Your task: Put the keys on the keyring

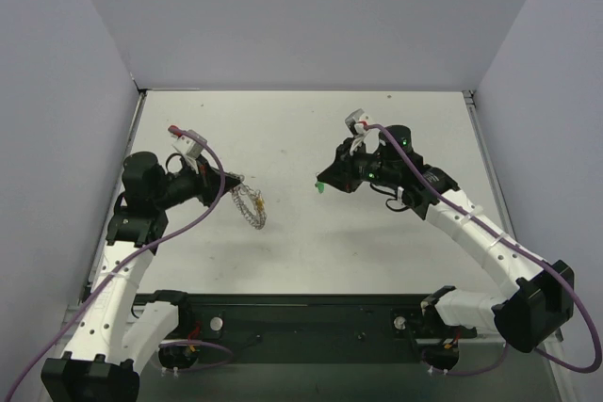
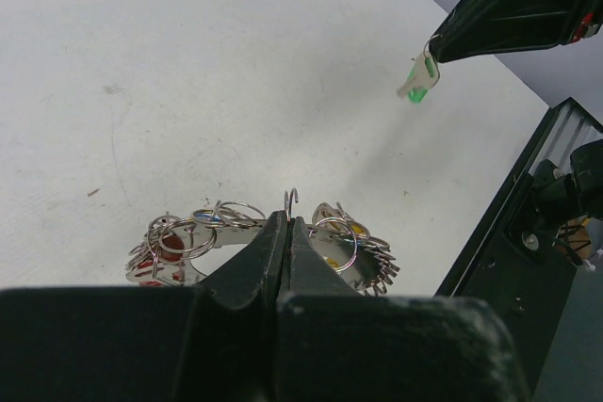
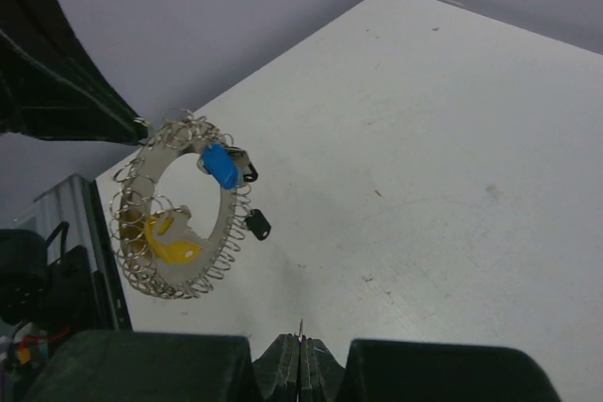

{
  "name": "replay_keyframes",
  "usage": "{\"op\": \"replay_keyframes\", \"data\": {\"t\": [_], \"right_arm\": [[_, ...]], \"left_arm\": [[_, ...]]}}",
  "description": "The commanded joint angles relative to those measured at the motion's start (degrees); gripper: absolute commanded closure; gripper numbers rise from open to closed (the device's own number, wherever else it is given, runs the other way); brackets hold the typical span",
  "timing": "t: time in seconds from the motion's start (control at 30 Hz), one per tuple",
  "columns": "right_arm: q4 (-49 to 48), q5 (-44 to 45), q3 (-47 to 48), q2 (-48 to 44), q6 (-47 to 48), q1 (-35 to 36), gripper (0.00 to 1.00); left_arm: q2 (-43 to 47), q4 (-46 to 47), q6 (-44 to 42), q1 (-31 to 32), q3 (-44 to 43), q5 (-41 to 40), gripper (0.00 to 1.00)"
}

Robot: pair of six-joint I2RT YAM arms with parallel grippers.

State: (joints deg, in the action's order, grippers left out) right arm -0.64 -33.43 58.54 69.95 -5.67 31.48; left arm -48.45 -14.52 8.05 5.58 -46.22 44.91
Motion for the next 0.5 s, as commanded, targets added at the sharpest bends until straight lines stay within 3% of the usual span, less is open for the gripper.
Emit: {"op": "replay_keyframes", "data": {"t": [0.0,0.17,0.47], "right_arm": [[-3.66,-11.56,1.39,-1.05,0.84,0.24,1.00],[-2.96,-13.07,2.80,-1.31,-0.65,0.16,1.00],[-1.81,-17.63,4.13,-2.19,-1.01,0.16,1.00]], "left_arm": [[0.99,8.37,1.52,0.39,-0.37,4.14,1.00],[-0.06,10.57,3.90,3.46,-1.06,3.09,1.00],[-4.98,9.51,3.81,18.40,-5.46,-8.06,1.00]]}}
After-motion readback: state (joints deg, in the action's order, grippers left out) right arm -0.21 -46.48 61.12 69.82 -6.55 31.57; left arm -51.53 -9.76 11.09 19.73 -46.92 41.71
